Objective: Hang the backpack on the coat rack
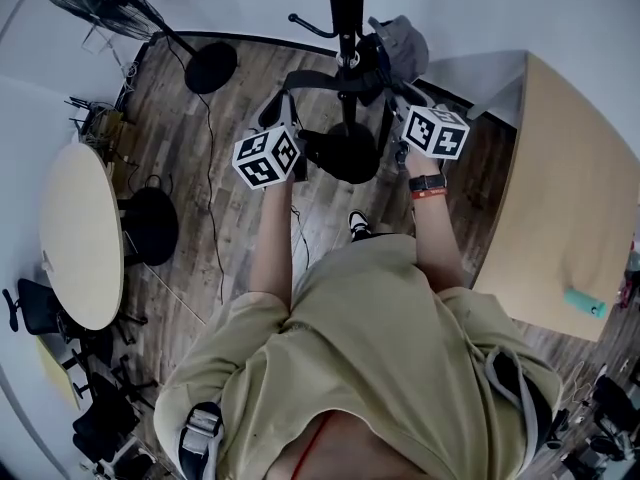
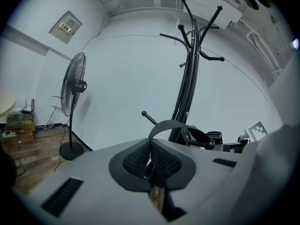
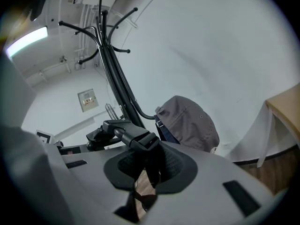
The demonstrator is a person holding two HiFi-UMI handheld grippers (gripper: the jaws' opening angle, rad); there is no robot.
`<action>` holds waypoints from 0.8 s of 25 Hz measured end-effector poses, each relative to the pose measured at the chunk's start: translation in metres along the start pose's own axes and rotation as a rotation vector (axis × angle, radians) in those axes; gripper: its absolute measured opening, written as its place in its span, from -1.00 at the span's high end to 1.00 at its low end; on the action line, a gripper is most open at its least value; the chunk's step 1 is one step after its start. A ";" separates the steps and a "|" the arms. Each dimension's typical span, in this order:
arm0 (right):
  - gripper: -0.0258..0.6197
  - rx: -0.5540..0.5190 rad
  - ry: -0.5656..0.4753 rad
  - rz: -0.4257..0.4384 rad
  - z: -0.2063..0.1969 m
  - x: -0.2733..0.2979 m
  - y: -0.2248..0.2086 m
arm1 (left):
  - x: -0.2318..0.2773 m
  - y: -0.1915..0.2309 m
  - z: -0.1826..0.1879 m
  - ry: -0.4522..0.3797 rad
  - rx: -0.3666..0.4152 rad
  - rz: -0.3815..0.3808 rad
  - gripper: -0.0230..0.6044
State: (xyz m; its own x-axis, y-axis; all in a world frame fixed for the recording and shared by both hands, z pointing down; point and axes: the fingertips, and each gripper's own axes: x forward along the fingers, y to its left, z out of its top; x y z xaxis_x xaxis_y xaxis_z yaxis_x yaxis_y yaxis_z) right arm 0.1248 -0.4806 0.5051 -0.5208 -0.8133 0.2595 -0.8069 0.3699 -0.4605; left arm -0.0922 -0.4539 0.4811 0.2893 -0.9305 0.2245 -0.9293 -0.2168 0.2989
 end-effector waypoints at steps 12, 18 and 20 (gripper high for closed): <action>0.72 0.006 0.118 0.016 -0.050 0.016 -0.012 | 0.016 0.003 -0.050 0.079 -0.020 0.025 0.85; 0.72 0.017 0.163 0.027 -0.069 0.025 -0.021 | 0.026 0.002 -0.070 0.118 -0.012 0.033 0.85; 0.72 0.022 0.176 0.040 -0.075 0.029 -0.023 | 0.030 0.000 -0.078 0.132 -0.008 0.030 0.85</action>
State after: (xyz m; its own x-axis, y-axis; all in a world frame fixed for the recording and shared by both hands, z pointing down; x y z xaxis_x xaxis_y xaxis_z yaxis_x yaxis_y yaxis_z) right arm 0.1072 -0.4794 0.5869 -0.5948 -0.7062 0.3840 -0.7792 0.3892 -0.4912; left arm -0.0654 -0.4589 0.5601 0.2894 -0.8895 0.3536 -0.9363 -0.1862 0.2978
